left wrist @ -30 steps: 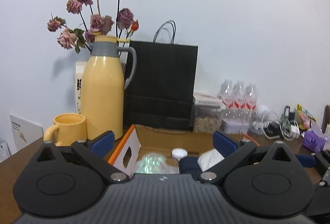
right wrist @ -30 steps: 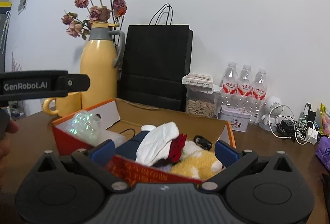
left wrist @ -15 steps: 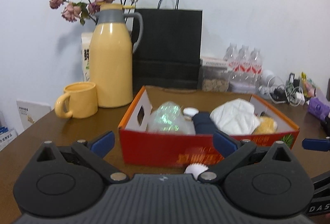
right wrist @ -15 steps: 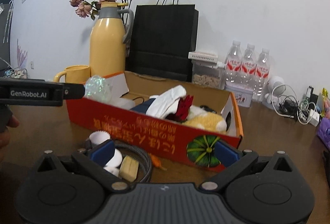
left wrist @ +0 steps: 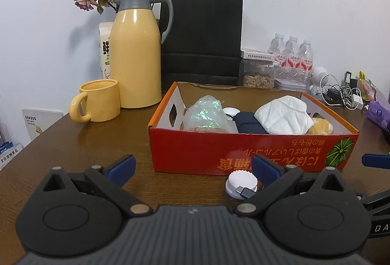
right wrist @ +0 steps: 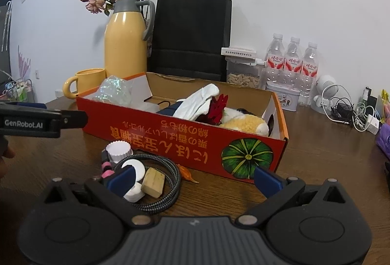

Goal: Organize objects
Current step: 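Grasp the braided black cable with the pink band using the right tool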

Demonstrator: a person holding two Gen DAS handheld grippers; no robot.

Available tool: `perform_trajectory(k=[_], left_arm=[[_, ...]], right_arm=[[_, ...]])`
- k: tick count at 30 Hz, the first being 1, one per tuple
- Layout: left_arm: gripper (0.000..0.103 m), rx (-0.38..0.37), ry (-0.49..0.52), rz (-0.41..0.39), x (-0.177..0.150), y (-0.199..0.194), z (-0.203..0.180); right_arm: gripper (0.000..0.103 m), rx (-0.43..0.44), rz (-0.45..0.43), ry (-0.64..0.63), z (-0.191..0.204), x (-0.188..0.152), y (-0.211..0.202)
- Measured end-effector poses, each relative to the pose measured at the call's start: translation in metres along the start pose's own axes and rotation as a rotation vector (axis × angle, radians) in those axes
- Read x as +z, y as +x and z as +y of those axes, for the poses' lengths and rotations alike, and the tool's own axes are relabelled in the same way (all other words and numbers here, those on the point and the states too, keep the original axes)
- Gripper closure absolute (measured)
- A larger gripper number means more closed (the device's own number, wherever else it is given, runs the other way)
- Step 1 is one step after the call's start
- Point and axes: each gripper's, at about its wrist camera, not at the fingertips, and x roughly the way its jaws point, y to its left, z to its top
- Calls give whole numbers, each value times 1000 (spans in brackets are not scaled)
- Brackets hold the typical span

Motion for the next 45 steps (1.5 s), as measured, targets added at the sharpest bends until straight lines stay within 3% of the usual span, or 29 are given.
perform_trajectory(k=[14,24,33,36,45], left_arm=[[0,14,-15,21,2,2,5],[0,44,-63,36,7,1,19],[0,24,-41,64,6,3,17],[0,24,-42,73,5,4,17],[0,31,-51,93,5,8,20]], right_arm=[[0,24,24,4,1,-1,5],[0,151,116,16,24,2,30],[1,140,183,91,35,6,52],[12,167,173,107,32,5,50],[14,164,126,89,34,5,41]])
